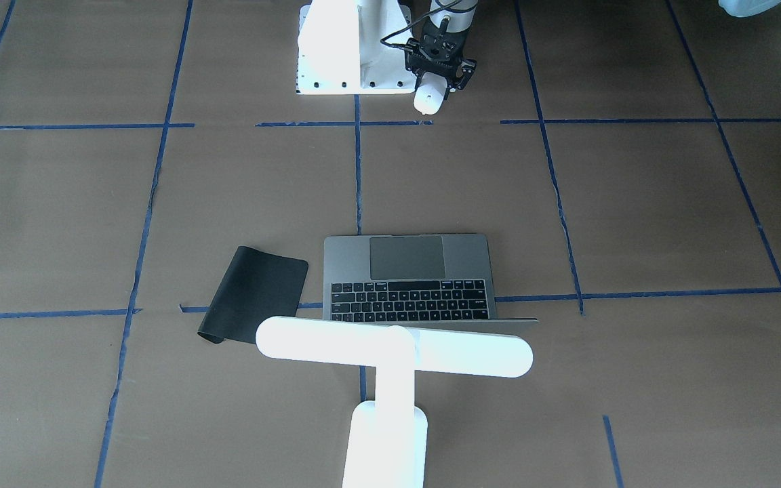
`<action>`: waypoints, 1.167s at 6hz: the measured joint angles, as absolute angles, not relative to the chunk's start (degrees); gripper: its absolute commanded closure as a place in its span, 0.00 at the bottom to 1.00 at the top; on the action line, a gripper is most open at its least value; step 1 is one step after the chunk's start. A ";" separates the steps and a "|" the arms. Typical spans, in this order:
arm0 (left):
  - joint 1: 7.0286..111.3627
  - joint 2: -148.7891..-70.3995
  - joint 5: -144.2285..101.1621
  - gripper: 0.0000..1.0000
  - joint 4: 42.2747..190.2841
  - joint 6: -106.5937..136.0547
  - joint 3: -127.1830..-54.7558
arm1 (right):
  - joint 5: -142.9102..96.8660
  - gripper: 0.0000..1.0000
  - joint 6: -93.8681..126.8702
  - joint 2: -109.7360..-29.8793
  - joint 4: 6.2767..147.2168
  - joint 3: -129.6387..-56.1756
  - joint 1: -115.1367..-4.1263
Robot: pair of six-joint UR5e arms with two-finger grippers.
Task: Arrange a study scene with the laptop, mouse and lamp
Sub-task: 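Carry the white mouse with the left gripper onto the mouse pad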
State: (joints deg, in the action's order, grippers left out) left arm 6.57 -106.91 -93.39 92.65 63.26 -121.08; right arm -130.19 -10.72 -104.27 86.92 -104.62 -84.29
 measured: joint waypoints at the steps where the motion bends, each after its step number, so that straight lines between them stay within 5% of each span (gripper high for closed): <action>1: 8.66 -107.63 -93.45 0.63 92.49 62.80 -121.78 | -130.26 0.00 -10.72 -104.30 86.92 -104.61 -84.29; 7: 21.15 -125.59 -95.00 0.63 92.72 62.06 -108.12 | -130.43 0.00 -10.64 -104.37 87.09 -104.48 -84.29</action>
